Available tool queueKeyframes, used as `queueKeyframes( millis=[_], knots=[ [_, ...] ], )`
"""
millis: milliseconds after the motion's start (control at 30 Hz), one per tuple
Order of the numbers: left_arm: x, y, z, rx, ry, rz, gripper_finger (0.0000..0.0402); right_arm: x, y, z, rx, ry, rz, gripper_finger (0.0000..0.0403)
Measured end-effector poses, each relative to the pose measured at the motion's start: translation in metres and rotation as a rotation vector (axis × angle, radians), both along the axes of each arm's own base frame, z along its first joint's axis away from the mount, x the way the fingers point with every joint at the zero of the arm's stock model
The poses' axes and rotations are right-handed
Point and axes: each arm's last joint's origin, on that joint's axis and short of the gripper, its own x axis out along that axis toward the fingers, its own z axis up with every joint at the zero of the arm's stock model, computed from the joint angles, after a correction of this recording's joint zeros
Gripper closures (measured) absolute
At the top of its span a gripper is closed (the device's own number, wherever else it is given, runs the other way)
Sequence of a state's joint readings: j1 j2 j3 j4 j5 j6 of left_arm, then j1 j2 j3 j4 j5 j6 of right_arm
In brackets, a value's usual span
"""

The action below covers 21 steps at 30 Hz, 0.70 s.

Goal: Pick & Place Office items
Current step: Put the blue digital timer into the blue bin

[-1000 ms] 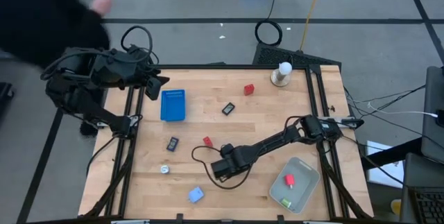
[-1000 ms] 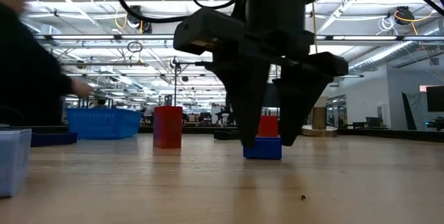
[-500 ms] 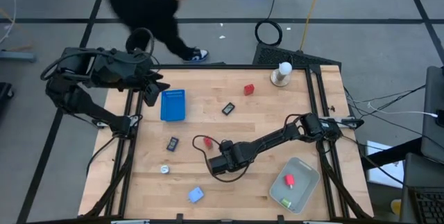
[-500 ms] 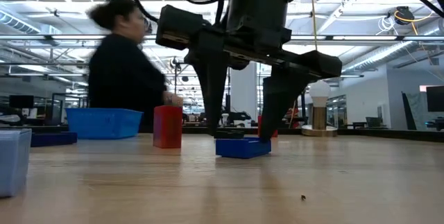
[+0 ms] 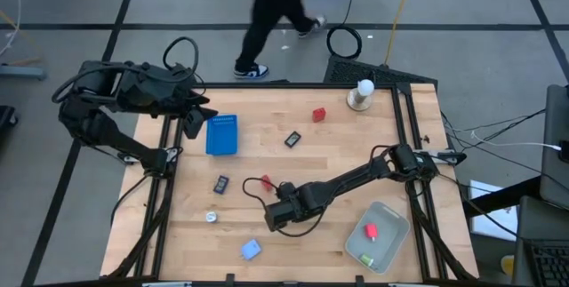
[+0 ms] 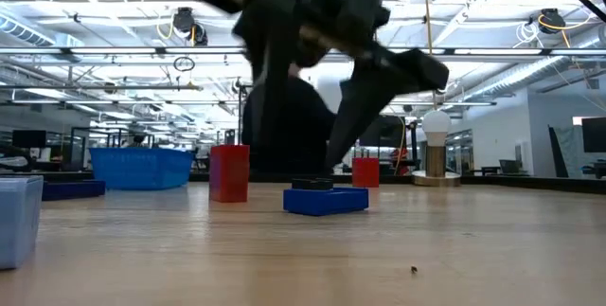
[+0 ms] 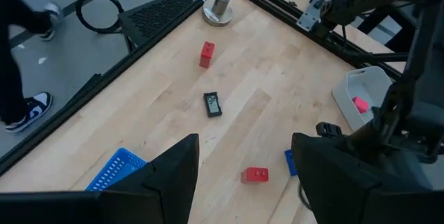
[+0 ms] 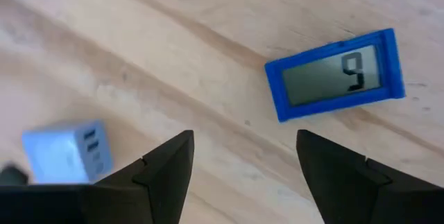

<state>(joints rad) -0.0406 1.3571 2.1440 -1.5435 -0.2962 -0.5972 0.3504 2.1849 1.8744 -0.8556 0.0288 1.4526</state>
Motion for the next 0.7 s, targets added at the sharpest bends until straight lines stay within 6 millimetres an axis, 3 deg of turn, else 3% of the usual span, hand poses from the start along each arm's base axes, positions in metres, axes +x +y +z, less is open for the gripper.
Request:
queueKeyframes(
  millis=[167,367,700],
  knots=[
    [-0.002,0.0,0.001,-0.006,-0.007,0.006,0.0172,-0.005,-0.002,0.022,-0.065,-0.074,0.162,0.016],
    [-0.002,-0.001,0.001,-0.039,-0.012,0.001,0.0172,-0.007,-0.009,0.035,-0.128,-0.114,0.437,0.016],
    [-0.001,-0.001,0.0,-0.119,-0.035,0.063,0.0172,-0.012,-0.02,0.036,-0.094,-0.139,1.031,0.0161]
  ],
)
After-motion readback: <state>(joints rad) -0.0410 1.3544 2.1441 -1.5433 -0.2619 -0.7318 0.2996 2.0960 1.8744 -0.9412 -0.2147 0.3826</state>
